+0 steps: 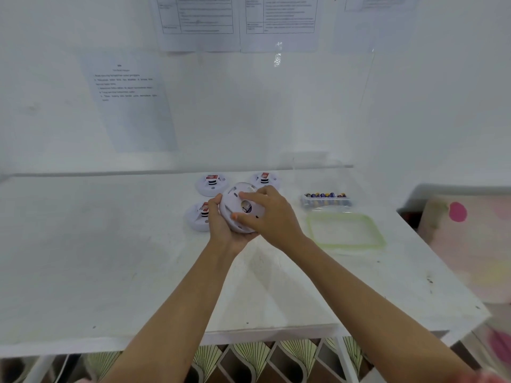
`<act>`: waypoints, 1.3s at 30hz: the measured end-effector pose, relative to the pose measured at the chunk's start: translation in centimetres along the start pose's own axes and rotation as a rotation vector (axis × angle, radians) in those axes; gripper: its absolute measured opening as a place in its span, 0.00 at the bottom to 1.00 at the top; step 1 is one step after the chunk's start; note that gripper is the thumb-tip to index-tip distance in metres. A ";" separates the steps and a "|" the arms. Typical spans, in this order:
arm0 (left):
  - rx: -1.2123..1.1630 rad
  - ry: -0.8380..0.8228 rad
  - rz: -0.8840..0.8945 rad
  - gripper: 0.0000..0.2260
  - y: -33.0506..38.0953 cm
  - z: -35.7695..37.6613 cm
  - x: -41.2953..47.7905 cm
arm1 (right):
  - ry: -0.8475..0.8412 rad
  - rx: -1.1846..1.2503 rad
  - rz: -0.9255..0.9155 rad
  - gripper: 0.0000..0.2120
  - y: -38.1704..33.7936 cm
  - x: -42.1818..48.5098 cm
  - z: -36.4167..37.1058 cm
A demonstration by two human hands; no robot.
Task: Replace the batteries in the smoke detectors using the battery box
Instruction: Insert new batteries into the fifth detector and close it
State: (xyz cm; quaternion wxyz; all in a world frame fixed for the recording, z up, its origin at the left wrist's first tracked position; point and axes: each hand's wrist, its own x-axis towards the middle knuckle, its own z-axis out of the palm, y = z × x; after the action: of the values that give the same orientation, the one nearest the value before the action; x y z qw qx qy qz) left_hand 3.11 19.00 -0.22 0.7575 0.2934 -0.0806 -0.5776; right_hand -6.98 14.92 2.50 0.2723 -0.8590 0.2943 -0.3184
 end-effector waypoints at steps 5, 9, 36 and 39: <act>-0.006 -0.003 0.009 0.20 0.2 0.2 -0.1 | 0.003 -0.013 -0.032 0.23 0.1 0.1 0.0; -0.025 -0.017 0.008 0.21 0.1 0.1 -0.1 | 0.015 -0.023 -0.036 0.25 0.0 0.4 0.1; 0.047 -0.126 0.037 0.32 1.2 -1.0 0.6 | -0.203 0.080 0.034 0.18 1.9 3.0 -0.9; 0.061 -0.138 0.030 0.40 1.6 -1.1 0.8 | -0.144 0.116 0.041 0.18 2.2 3.6 -1.8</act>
State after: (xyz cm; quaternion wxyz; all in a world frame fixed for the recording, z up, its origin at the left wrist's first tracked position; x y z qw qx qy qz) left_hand 5.14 18.87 -0.42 0.7493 0.2746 -0.1547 -0.5824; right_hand -6.69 10.48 3.65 0.3485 -0.8562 0.2725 -0.2669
